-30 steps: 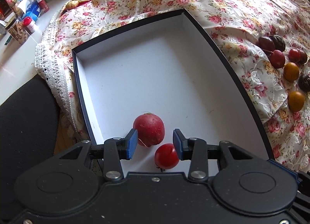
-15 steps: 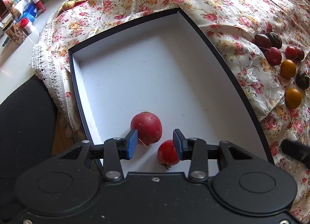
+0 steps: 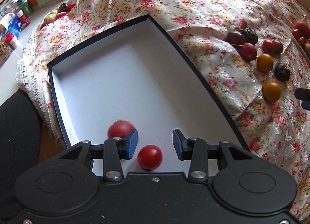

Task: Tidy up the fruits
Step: 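Grasp the yellow tomato with the left tool while the right tool grasps an orange tomato, then move both tomatoes over the box and release them inside, then grasp a dark round fruit with each tool from the row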

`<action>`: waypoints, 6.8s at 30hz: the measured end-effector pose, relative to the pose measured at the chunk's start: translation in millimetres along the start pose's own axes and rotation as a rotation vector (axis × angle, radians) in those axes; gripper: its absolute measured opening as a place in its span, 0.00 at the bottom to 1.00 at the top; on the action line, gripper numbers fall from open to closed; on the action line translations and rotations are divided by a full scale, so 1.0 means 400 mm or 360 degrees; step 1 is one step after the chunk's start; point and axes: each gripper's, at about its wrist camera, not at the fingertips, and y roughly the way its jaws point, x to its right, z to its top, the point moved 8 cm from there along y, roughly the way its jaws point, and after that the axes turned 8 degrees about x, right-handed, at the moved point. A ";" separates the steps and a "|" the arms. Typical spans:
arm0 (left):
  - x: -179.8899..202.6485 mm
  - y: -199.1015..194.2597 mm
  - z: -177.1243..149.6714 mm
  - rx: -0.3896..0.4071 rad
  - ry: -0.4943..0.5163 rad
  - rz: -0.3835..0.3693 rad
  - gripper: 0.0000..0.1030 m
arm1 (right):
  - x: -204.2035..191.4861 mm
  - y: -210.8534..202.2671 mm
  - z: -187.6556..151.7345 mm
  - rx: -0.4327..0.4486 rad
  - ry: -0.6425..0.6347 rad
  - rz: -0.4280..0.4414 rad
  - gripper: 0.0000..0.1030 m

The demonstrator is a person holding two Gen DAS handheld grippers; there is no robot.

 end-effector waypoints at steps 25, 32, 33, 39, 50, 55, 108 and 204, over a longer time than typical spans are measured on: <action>0.268 0.039 0.215 0.0028 0.0120 -0.0232 0.46 | 0.021 0.089 0.009 0.0010 -0.0054 0.0080 0.38; 0.395 0.082 0.264 0.0098 0.0212 -0.0259 0.46 | 0.135 0.022 0.034 0.0150 0.0035 -0.0008 0.38; 0.412 0.086 0.266 0.0097 0.0210 -0.0279 0.46 | 0.149 0.018 0.034 0.0160 0.0048 -0.0012 0.38; 0.500 0.126 0.268 0.0067 0.0240 -0.0302 0.46 | 0.215 0.003 0.031 0.0183 0.0124 -0.0013 0.38; 0.547 0.186 0.252 0.0087 0.0322 -0.0195 0.46 | 0.259 -0.002 0.020 0.0195 0.0166 0.0001 0.38; 0.533 0.219 0.248 0.0033 0.0178 -0.0264 0.46 | 0.251 0.001 0.015 0.0184 0.0156 0.0012 0.38; -0.203 0.091 0.149 -0.0171 -0.0371 0.0023 0.46 | -0.361 0.021 -0.363 -0.0294 -0.0453 0.0212 0.38; 0.052 0.001 0.179 0.0107 0.0147 -0.0191 0.45 | 0.046 0.121 0.125 0.0028 -0.0075 -0.0157 0.47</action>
